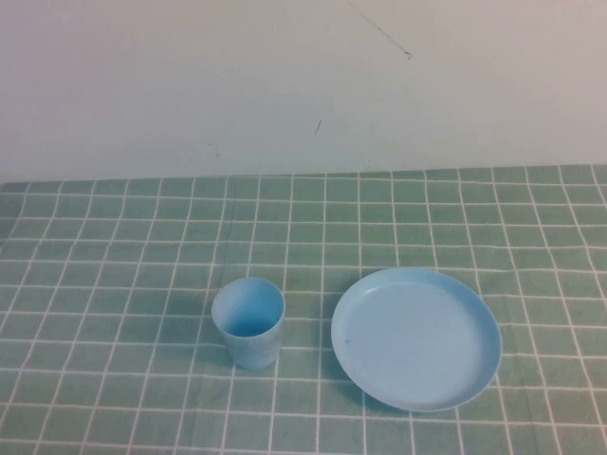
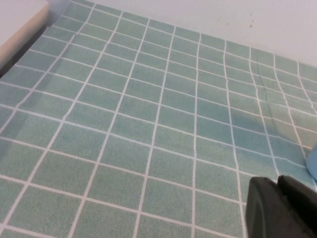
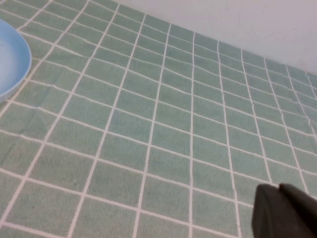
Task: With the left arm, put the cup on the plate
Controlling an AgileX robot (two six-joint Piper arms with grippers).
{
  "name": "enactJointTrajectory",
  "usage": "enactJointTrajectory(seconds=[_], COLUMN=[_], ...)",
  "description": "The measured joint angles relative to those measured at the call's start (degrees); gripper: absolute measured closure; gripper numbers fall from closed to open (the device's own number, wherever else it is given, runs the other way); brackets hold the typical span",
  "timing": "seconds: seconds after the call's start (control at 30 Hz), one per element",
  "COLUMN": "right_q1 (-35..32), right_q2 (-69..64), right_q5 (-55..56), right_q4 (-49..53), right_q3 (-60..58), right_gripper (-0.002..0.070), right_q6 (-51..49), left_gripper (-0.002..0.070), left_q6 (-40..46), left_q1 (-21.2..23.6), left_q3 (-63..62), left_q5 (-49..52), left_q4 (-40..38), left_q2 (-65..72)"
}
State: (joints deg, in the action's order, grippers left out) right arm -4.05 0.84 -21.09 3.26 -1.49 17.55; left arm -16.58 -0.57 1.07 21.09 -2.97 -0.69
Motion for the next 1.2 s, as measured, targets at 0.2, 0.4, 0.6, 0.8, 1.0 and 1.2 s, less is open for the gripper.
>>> enactJointTrajectory(seconds=[0.2,0.4,0.6,0.8,1.0,1.2], right_q1=[0.0,0.0,-0.04,-0.04,-0.04,-0.04], right_q2=[0.0,0.0,0.0,0.0,0.0,0.0], right_q5=[0.0,0.0,0.0,0.0,0.0,0.0], right_q4=[0.0,-0.09,-0.09,-0.09,-0.09,-0.13], right_q3=[0.0,0.0,0.0,0.0,0.0,0.0], right_gripper=[0.0678,0.0678,0.0678,0.0678,0.0678,0.0678], right_q6=[0.0,0.0,0.0,0.0,0.0,0.12], left_gripper=[0.0657,0.0657,0.0657,0.0657,0.0657,0.0658], left_q6=[0.0,0.11,1.31,4.36,4.65,5.07], left_q1=[0.0,0.0,0.0,0.0,0.0,0.0], left_q3=[0.0,0.0,0.0,0.0,0.0,0.0], left_q5=[0.0,0.0,0.0,0.0,0.0,-0.03], left_q4=[0.0,0.0,0.0,0.11,0.11,0.74], left_q2=[0.0,0.0,0.0,0.0,0.0,0.0])
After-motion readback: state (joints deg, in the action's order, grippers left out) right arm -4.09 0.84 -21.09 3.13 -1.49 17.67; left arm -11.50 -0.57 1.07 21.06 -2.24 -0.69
